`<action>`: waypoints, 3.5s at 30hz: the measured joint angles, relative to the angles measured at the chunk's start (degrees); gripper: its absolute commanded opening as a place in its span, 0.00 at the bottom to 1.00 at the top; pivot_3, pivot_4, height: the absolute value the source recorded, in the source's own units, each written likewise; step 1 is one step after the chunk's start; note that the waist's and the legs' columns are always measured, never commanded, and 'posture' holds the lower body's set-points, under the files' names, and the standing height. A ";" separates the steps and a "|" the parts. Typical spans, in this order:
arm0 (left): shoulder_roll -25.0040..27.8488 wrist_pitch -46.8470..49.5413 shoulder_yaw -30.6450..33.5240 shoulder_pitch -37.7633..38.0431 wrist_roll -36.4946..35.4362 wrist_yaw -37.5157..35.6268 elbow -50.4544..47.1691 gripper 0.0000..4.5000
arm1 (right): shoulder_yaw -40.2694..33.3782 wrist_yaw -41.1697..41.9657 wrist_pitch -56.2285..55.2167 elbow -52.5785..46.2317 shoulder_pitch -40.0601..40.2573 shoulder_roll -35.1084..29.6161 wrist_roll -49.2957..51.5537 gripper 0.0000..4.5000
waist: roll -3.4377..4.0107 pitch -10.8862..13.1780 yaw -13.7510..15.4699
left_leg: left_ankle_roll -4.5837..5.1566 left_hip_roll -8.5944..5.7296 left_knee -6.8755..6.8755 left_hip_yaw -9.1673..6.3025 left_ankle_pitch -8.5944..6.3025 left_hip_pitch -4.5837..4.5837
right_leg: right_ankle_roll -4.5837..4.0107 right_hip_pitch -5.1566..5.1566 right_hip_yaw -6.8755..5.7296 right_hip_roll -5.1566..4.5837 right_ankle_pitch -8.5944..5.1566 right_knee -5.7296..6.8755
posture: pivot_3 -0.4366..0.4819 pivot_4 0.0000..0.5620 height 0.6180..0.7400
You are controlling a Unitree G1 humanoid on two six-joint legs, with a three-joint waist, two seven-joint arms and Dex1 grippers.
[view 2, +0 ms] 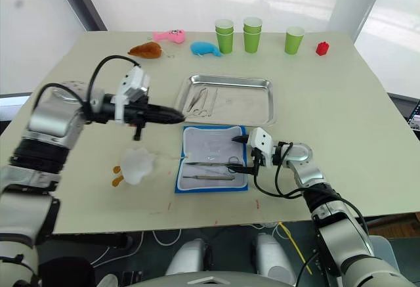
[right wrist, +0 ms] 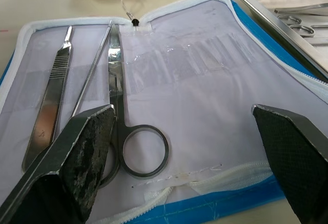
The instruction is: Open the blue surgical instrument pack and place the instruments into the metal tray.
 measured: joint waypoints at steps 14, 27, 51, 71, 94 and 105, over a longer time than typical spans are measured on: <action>-28.59 11.51 7.28 -3.76 13.81 50.45 1.96 0.02 | -0.05 0.07 -0.01 0.00 -0.06 -0.33 0.00 1.00 | 0.03 0.00 0.14 | -0.01 -0.07 0.03 -0.06 0.00 0.04 | 0.05 0.11 -0.03 -0.03 0.22 0.01 | 0.48 0.27 1.00; -43.17 15.73 11.55 -5.77 20.80 74.59 8.95 0.02 | -0.06 0.02 -0.01 -0.01 -0.02 -0.35 0.00 1.00 | 0.03 0.00 0.14 | -0.04 -0.10 0.02 -0.11 0.00 0.06 | 0.20 0.15 -0.06 -0.04 0.15 0.00 | 0.48 0.27 1.00; -49.32 16.13 15.44 -6.67 23.00 82.50 17.32 0.02 | -0.06 -0.08 -0.01 -0.06 0.05 -0.30 0.00 1.00 | 0.03 0.00 0.09 | -0.07 -0.12 0.00 -0.12 0.00 0.07 | 0.24 0.16 -0.08 -0.03 0.14 -0.02 | 0.48 0.27 1.00; -49.37 18.02 17.19 -6.78 22.10 80.84 17.65 0.73 | -0.06 -0.52 -0.01 -0.20 0.28 -0.28 0.00 1.00 | 0.04 -0.01 0.09 | -0.08 -0.12 0.00 -0.15 0.00 0.14 | 0.24 0.22 -0.11 -0.03 0.13 -0.03 | 0.48 0.27 1.00; -44.51 17.28 16.06 -5.34 20.22 69.71 5.52 0.98 | -0.06 -0.54 -0.02 -0.20 0.28 -0.08 0.00 1.00 | 0.06 0.00 -0.09 | -0.10 -0.12 -0.04 -0.17 0.00 0.14 | 0.24 0.22 -0.11 -0.03 0.13 -0.05 | 0.48 0.27 1.00; -27.05 15.19 17.16 3.96 8.45 38.49 -4.78 0.98 | -0.07 -0.67 -0.04 -0.19 0.25 0.10 -0.13 1.00 | 0.04 0.01 -0.47 | -0.11 -0.09 -0.04 -0.18 0.01 0.12 | 0.21 0.21 -0.14 -0.07 0.12 -0.06 | 0.48 0.27 1.00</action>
